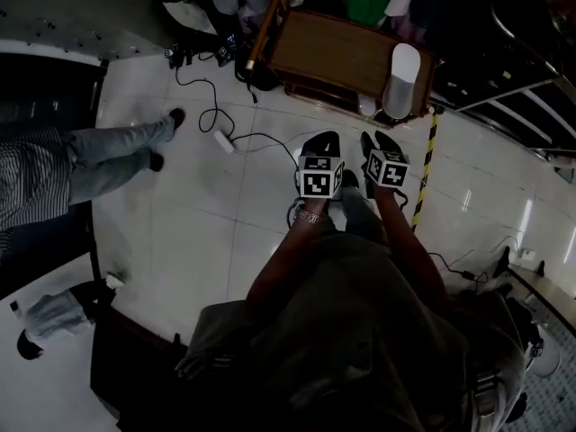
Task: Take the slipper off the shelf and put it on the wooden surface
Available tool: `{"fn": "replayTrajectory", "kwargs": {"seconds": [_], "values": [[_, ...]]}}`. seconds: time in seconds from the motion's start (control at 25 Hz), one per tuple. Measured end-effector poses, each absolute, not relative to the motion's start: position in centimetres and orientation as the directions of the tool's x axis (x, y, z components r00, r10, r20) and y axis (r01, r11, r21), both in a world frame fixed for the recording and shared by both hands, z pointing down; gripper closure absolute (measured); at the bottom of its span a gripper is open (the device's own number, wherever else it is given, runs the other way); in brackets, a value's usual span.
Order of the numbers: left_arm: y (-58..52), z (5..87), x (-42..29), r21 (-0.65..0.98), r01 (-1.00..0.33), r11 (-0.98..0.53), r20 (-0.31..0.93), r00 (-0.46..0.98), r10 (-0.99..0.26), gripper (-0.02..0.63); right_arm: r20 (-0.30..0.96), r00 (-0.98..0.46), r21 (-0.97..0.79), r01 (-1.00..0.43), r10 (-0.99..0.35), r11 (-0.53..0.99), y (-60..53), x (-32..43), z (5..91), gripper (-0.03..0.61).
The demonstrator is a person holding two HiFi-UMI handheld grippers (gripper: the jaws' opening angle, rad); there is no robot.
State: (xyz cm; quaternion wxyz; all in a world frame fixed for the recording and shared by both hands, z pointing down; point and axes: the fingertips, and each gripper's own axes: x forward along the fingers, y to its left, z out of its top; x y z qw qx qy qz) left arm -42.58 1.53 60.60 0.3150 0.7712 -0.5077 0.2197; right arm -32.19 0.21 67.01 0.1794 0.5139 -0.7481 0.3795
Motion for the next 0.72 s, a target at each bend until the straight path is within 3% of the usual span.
{"fn": "replayTrajectory", "kwargs": {"seconds": [0.08, 0.2, 0.4, 0.72], "values": [[3.1, 58.9, -41.8, 0.273, -0.902, -0.334, 0.635, 0.430, -0.642, 0.609, 0.637, -0.375, -0.317, -0.924, -0.673, 0.214, 0.6, -31.9, 62.5, 0.509], [6.1, 57.2, -41.0, 0.278, -0.879, -0.388, 0.621, 0.472, -0.625, 0.609, 0.621, -0.299, -0.252, -0.951, -0.724, 0.177, 3.0, -30.8, 58.1, 0.549], [11.2, 54.7, -37.5, 0.303, -0.826, -0.475, 0.596, 0.553, -0.582, 0.609, 0.620, -0.246, -0.286, -0.955, -0.745, 0.077, 10.4, -28.7, 55.3, 0.574], [14.8, 51.4, -31.3, 0.305, -0.789, -0.534, 0.573, 0.600, -0.559, 0.609, 0.629, -0.247, -0.217, -0.966, -0.737, 0.139, 15.6, -26.3, 52.6, 0.577]]}}
